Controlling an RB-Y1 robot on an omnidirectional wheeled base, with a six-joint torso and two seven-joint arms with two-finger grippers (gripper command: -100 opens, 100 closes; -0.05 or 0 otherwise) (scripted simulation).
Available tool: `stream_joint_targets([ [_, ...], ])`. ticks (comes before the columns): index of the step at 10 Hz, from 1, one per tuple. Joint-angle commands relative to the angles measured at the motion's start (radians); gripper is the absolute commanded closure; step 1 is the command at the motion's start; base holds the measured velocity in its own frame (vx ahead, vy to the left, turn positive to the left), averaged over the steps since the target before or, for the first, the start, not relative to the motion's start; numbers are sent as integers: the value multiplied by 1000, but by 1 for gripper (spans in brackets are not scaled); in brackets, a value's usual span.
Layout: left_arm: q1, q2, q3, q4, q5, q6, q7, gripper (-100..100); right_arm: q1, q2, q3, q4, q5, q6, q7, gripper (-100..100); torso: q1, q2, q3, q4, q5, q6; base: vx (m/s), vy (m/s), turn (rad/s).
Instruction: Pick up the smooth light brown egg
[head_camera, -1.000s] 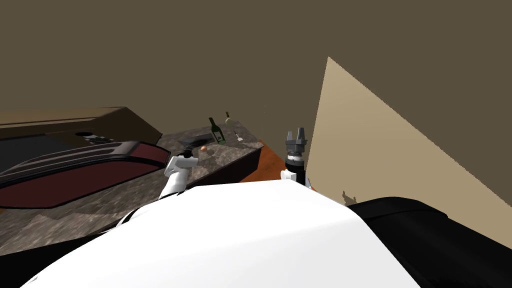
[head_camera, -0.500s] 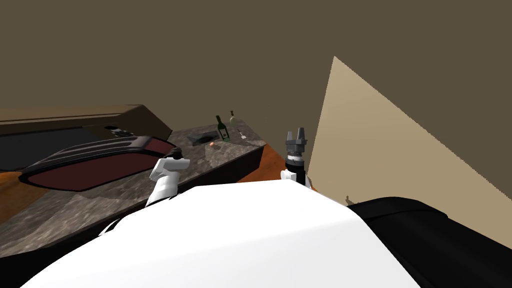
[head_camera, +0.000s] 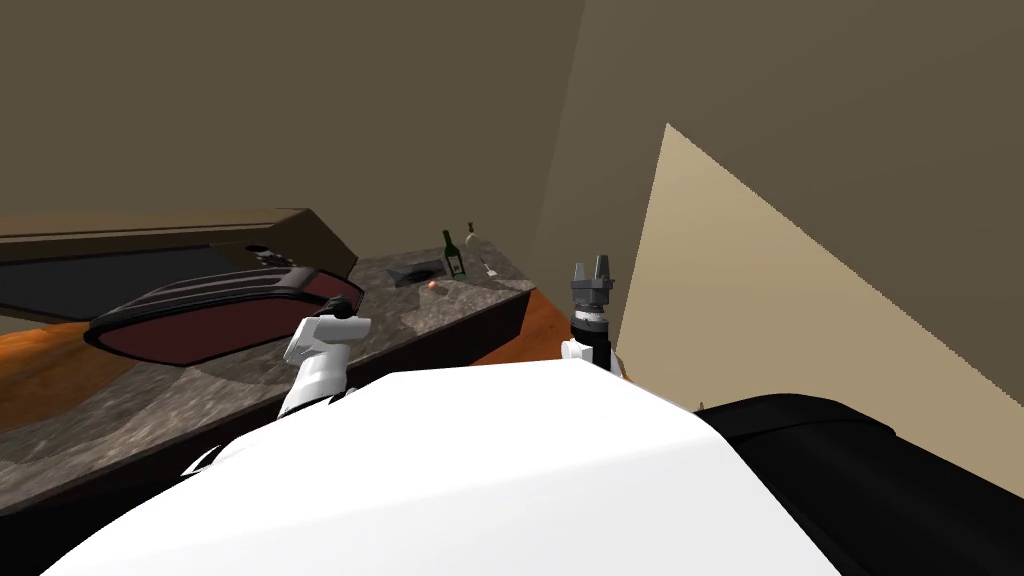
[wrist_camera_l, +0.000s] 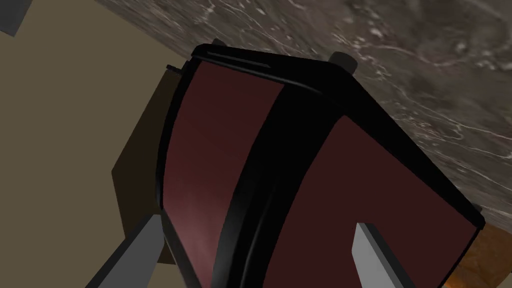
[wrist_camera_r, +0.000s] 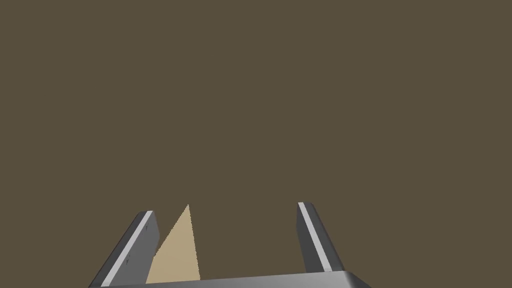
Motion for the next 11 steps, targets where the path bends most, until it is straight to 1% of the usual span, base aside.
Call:
stream_joint_targets([
  [1,-31,-27,-28,9,3,-8,9,-100,0,0,0,0,0,0,0,0,0,0,0,0,0,0,77,-90,-149],
  [2,-40,-36,-38,12,4,-10,12,-100,0,0,0,0,0,0,0,0,-2,-2,-1,-1,0,0,74,-108,-138],
  [4,-71,-77,-80,27,10,-19,24,-100,0,0,0,0,0,0,0,0,-4,-3,-2,-1,-1,0,77,-121,-168],
  [6,-89,-114,-114,46,15,-23,33,-100,0,0,0,0,0,0,0,0,-4,-3,-2,-1,-1,0,81,-103,-168],
  [7,-85,-133,-127,61,17,-21,35,-100,0,0,0,0,0,0,0,0,-3,-3,-2,-1,-1,0,81,-75,-109],
  [8,-85,-125,-121,41,16,-12,31,-100,0,0,0,0,0,0,0,0,-2,-2,-2,-1,0,-1,35,-36,-12],
  [9,-84,-127,-122,42,18,-13,30,0,0,0,0,0,0,0,0,0,1,0,0,0,0,-1,7,-8,3],
  [10,-98,-143,-118,51,-12,-12,42,-100,0,0,0,0,0,0,0,0,3,2,1,0,0,-1,2,29,8],
  [11,-112,-159,-114,59,-42,-10,53,-100,0,0,0,0,0,0,0,0,6,3,2,0,1,-1,-22,72,5],
])
